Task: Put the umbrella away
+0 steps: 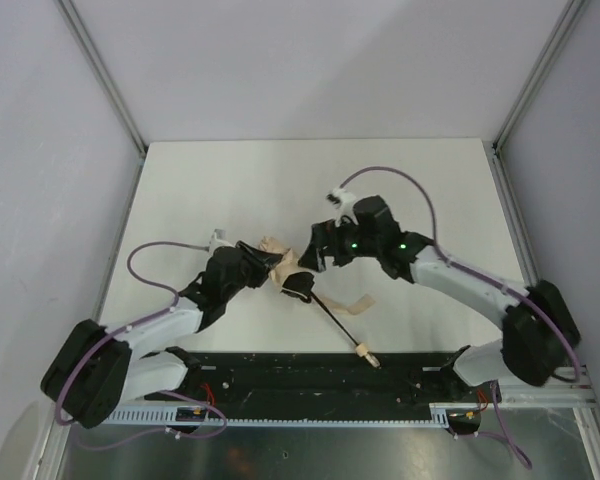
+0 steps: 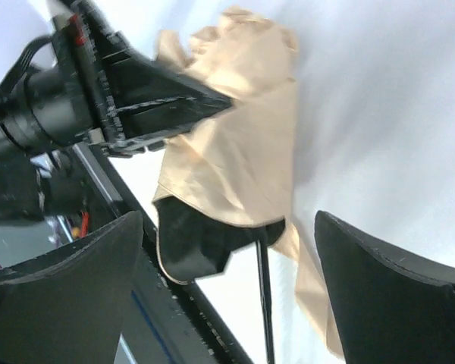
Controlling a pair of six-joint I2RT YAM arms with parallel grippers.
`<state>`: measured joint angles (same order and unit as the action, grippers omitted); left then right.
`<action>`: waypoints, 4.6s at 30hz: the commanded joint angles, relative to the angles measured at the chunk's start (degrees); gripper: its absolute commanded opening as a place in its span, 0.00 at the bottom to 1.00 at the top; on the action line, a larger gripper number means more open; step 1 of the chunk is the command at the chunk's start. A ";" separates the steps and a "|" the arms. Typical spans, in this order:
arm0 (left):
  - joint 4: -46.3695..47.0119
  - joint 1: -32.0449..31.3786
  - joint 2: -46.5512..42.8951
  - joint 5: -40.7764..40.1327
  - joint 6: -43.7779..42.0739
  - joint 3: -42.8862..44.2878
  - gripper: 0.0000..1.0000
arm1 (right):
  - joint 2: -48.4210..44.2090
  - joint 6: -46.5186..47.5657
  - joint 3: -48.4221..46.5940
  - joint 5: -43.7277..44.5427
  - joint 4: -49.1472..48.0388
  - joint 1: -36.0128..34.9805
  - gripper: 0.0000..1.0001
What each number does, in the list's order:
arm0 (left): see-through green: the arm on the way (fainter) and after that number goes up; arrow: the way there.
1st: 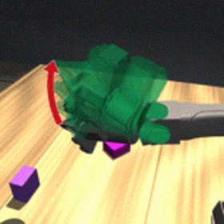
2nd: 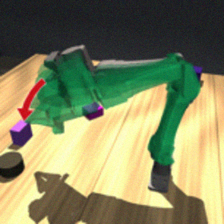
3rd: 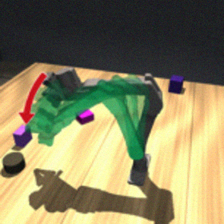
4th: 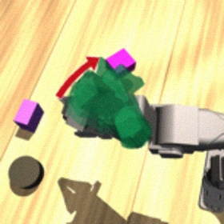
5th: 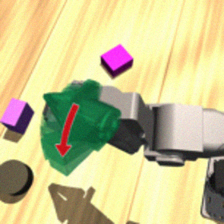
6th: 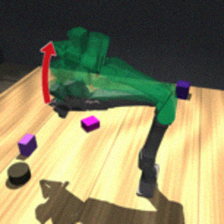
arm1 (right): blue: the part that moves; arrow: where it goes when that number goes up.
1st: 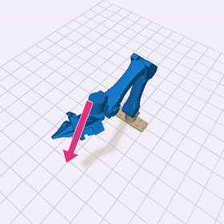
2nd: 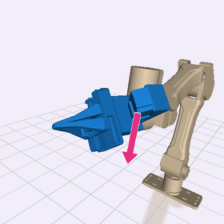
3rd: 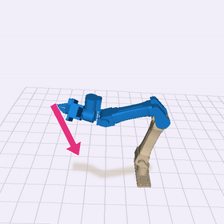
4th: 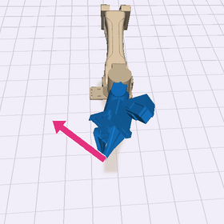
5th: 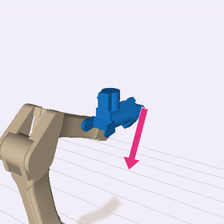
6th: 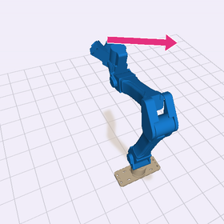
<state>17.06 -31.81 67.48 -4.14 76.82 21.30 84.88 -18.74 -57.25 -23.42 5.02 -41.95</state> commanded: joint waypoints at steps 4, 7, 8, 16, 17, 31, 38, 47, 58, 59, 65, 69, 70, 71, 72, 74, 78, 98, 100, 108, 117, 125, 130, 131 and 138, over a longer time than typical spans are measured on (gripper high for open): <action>6.87 1.66 -11.53 1.37 -1.97 -1.61 0.00 | -19.72 -28.67 12.40 16.86 4.49 5.04 0.99; 7.99 2.19 -14.75 2.96 -0.76 -2.02 0.00 | -27.11 -38.08 19.57 18.16 1.94 7.85 0.99; 8.30 2.32 -15.72 3.33 -0.34 -2.03 0.00 | -28.13 -39.64 20.79 17.32 1.93 9.17 0.99; 9.98 2.98 -21.63 8.18 3.49 -0.55 0.00 | -22.31 -43.24 22.80 3.76 -2.19 12.16 0.95; 10.13 3.02 -22.23 8.71 4.03 -0.16 0.00 | -20.94 -39.10 22.63 0.01 -4.70 13.13 0.93; 10.56 4.38 -25.81 14.29 7.83 7.30 0.00 | -11.99 -10.92 18.53 -29.35 -23.65 9.94 0.89; 10.64 4.39 -26.93 16.04 9.10 10.21 0.00 | -3.33 -17.76 18.11 -29.71 -34.29 8.60 0.79; 10.75 4.39 -27.76 16.27 10.64 10.97 0.00 | 2.84 -22.54 16.03 -25.85 -46.94 4.17 0.87; 11.19 4.39 -25.65 16.90 10.19 11.44 0.00 | 7.04 -32.50 15.95 -10.57 -38.26 1.59 0.89; 11.35 4.39 -25.34 17.20 10.15 11.38 0.00 | 7.18 -32.81 15.95 -10.45 -35.43 2.22 0.89; 11.61 4.37 -23.79 19.66 7.63 12.67 0.00 | 2.46 -29.74 15.95 -7.96 -11.50 5.45 0.90; 11.72 4.40 -23.70 19.53 6.67 12.37 0.00 | -6.18 -35.88 15.79 -1.26 4.19 8.42 0.98; 11.70 4.40 -23.66 19.48 6.59 12.28 0.00 | -8.13 -36.96 15.43 -0.52 8.11 9.90 0.99; 11.69 4.39 -23.47 19.63 6.55 12.32 0.00 | -9.95 -37.19 14.72 -0.11 12.23 11.29 0.99; 11.73 4.48 -23.24 20.02 6.39 12.43 0.00 | -11.60 -36.86 13.36 1.37 16.31 12.30 0.99; 11.76 4.48 -23.00 20.90 6.06 12.47 0.00 | -14.49 -36.60 9.78 5.05 24.42 12.83 0.99; 11.91 4.48 -23.53 21.85 5.70 11.72 0.00 | -15.10 -40.18 5.58 2.54 28.39 12.70 0.99; 12.84 3.80 -25.56 27.01 4.85 11.06 0.00 | 2.67 -60.06 -1.18 -10.77 18.27 1.42 0.98; 12.83 3.65 -25.60 26.89 4.86 11.11 0.00 | 2.99 -60.97 -1.26 -10.31 17.83 1.12 0.98; 12.84 3.13 -25.33 25.97 5.37 11.17 0.00 | -0.60 -57.29 -0.96 -5.90 24.33 7.55 0.99; 12.88 2.92 -23.86 25.23 5.21 11.73 0.00 | -2.67 -57.74 -0.93 -6.18 26.95 6.81 0.99; 12.98 2.82 -22.98 25.13 5.22 11.92 0.00 | -2.51 -64.75 -0.86 -7.37 21.97 0.28 0.98; 12.92 2.72 -23.32 25.03 5.12 12.00 0.00 | -3.08 -67.37 -0.92 -6.57 20.52 -2.41 0.94; 12.96 2.67 -23.30 25.04 5.24 12.00 0.00 | -3.16 -67.77 -0.92 -6.30 19.97 -2.69 0.91; 11.50 2.25 -24.32 22.54 5.57 12.02 0.00 | 2.13 -62.69 -0.92 -7.04 5.70 0.80 0.43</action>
<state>24.80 -29.21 44.93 20.95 82.06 29.82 83.88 -84.66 -56.40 -29.32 23.18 -44.34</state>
